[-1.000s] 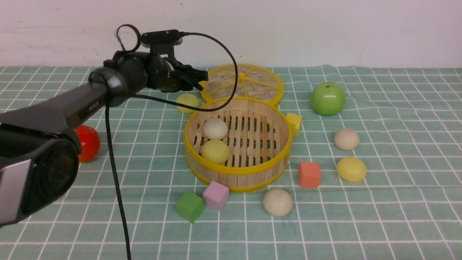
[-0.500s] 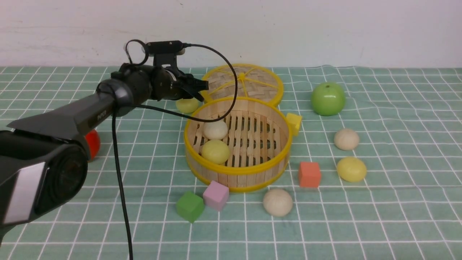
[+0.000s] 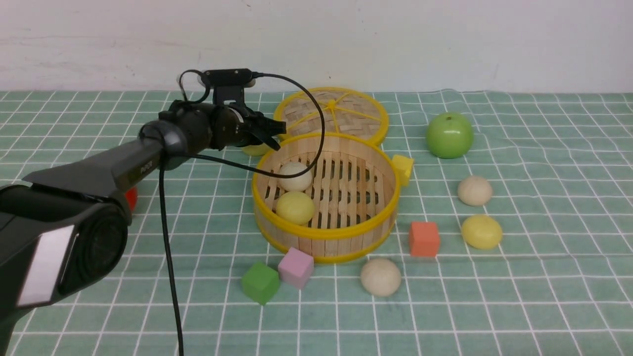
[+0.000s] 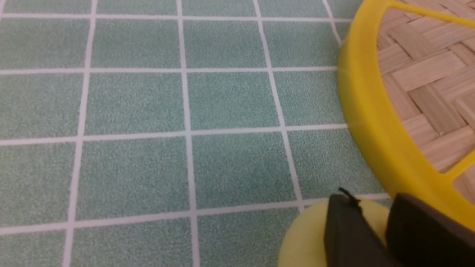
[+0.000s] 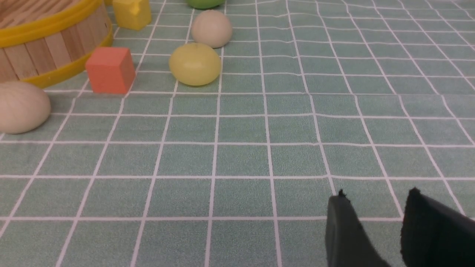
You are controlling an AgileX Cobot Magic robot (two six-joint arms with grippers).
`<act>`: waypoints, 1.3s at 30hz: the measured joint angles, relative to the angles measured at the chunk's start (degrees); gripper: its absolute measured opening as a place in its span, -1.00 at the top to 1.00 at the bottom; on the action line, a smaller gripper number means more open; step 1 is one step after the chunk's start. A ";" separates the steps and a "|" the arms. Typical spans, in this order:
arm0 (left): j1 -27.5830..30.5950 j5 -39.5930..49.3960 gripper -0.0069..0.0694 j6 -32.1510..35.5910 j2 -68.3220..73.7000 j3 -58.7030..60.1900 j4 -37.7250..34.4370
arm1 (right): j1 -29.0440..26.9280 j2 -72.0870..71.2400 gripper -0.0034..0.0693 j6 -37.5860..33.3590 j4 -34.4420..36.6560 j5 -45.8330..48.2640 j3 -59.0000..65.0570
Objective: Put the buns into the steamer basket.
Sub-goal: Use the left arm to grab a steamed stuffed bun, then use the left arm to put the steamed stuffed bun into the steamer
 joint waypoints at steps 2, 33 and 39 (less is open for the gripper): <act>0.00 0.11 0.75 0.00 -0.08 0.00 0.00 | 0.00 0.00 0.25 0.00 0.00 0.00 0.00; -6.93 22.55 0.85 22.66 -16.60 0.30 -24.43 | 0.00 0.00 0.25 0.00 0.00 0.00 0.00; -8.15 21.28 0.85 23.53 -14.88 0.30 -24.68 | 0.00 0.00 0.25 0.00 0.00 0.00 0.00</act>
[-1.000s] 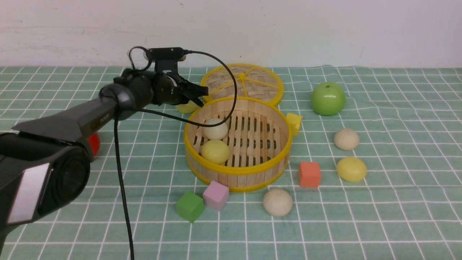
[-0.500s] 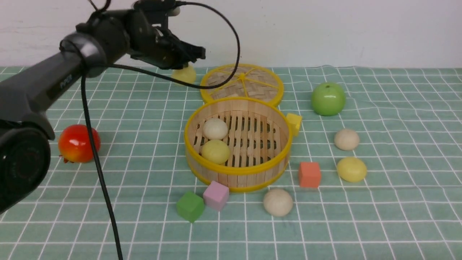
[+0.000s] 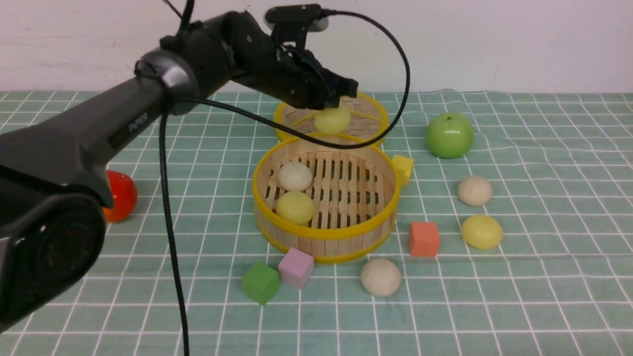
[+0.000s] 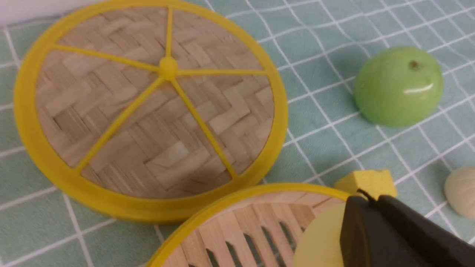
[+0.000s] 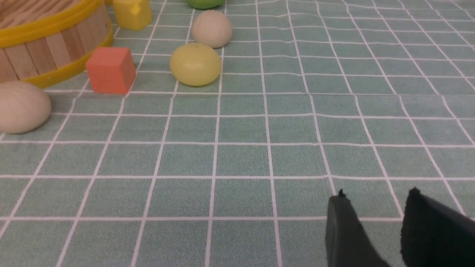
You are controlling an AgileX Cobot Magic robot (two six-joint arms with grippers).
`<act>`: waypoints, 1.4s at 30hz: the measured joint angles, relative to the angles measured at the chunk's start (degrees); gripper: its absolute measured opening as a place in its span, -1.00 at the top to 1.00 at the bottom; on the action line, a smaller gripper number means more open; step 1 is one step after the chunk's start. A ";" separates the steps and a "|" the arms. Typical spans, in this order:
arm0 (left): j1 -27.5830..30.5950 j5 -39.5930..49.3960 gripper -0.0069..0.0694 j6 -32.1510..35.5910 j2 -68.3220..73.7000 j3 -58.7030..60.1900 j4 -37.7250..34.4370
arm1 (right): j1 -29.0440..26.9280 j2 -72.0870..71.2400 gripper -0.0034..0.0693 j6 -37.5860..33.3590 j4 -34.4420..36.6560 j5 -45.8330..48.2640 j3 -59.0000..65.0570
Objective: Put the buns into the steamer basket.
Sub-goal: Use the left arm to put the steamed stuffed bun into the steamer, then use the right arm to grab a steamed stuffed bun
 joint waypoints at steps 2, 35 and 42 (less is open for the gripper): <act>0.00 0.39 0.85 0.00 1.04 0.00 0.00 | 0.00 0.00 0.25 0.00 0.00 0.00 0.00; 0.12 22.96 -0.69 -6.12 -16.88 0.17 11.10 | 0.00 0.00 0.25 0.00 0.00 0.00 0.00; 0.13 36.84 -0.26 -16.93 -33.21 2.66 21.86 | 0.00 0.00 0.25 0.00 0.00 0.00 0.00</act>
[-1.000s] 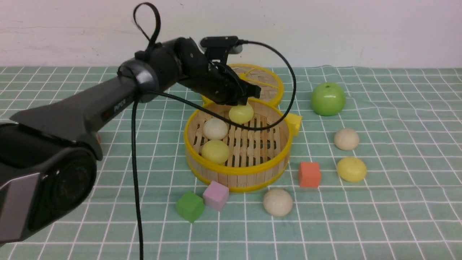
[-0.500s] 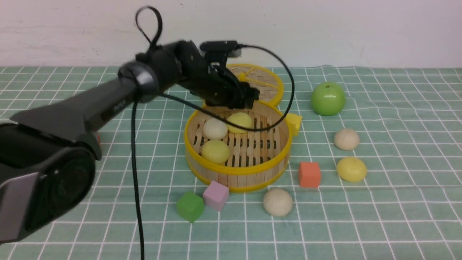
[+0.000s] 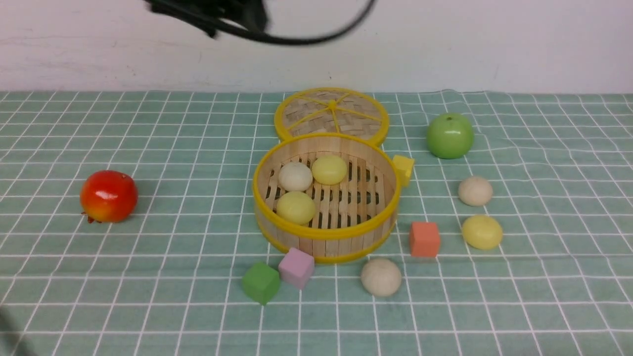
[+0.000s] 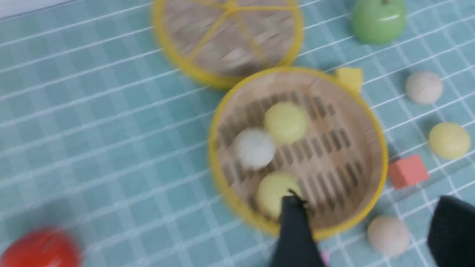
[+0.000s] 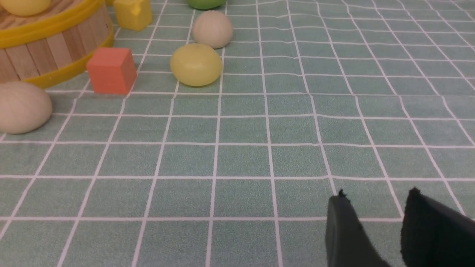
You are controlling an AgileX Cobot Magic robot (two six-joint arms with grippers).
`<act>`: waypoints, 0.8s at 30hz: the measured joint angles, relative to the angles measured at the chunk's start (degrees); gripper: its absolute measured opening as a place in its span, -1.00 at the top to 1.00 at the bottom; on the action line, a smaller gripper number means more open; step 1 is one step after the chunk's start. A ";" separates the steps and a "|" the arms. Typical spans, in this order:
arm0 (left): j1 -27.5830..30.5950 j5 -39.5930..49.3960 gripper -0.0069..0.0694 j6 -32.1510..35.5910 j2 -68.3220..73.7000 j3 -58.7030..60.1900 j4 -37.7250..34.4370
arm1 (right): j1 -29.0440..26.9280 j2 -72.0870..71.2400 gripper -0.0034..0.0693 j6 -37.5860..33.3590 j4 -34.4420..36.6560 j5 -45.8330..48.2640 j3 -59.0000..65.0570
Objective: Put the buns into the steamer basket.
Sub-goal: Use the right arm to grab a steamed stuffed bun
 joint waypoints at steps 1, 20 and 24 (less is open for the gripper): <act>0.00 0.57 -0.06 -1.90 -6.08 3.27 1.89 | 0.00 0.00 0.25 0.00 0.00 0.00 0.00; 0.05 -11.04 0.86 -12.49 -73.87 73.52 5.84 | 0.00 0.00 0.25 0.00 0.00 0.00 0.00; 0.05 -11.43 0.86 -13.68 -73.87 75.83 5.78 | 0.00 0.00 0.25 0.00 0.00 0.00 0.00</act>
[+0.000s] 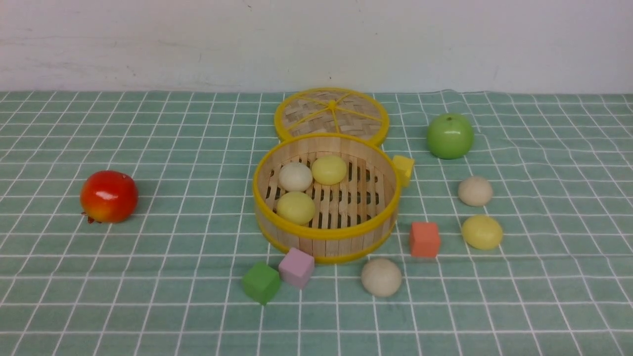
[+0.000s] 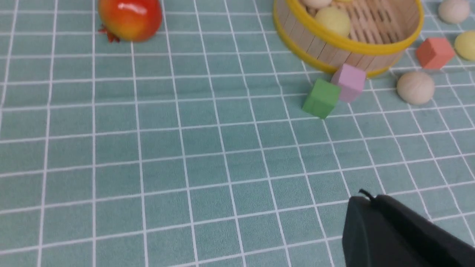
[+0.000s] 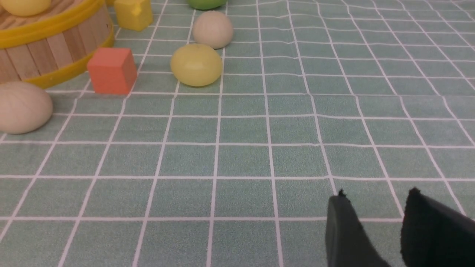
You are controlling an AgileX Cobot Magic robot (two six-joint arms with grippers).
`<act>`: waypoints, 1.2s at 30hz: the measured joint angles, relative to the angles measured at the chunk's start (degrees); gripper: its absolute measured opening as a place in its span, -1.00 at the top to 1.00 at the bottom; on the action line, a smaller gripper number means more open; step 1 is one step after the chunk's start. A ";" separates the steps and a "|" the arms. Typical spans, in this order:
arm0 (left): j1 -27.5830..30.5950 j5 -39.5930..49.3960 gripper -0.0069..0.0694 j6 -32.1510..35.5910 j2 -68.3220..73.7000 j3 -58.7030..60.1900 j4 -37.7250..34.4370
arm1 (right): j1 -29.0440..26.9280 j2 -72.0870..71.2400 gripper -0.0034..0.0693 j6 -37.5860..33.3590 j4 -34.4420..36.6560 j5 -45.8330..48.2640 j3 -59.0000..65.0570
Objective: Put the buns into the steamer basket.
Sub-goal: Use the right arm to grab a steamed stuffed bun
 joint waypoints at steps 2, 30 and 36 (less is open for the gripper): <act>0.00 0.67 0.86 -0.43 0.00 0.00 0.11 | 0.00 0.00 0.25 0.00 0.00 0.00 0.00; 11.52 -34.16 0.85 -9.89 -22.95 37.60 8.71 | 0.00 0.00 0.25 0.00 0.00 0.00 0.00; 14.43 -36.30 0.84 -9.79 -24.01 45.49 8.61 | 0.00 0.00 0.25 0.00 0.00 0.00 0.00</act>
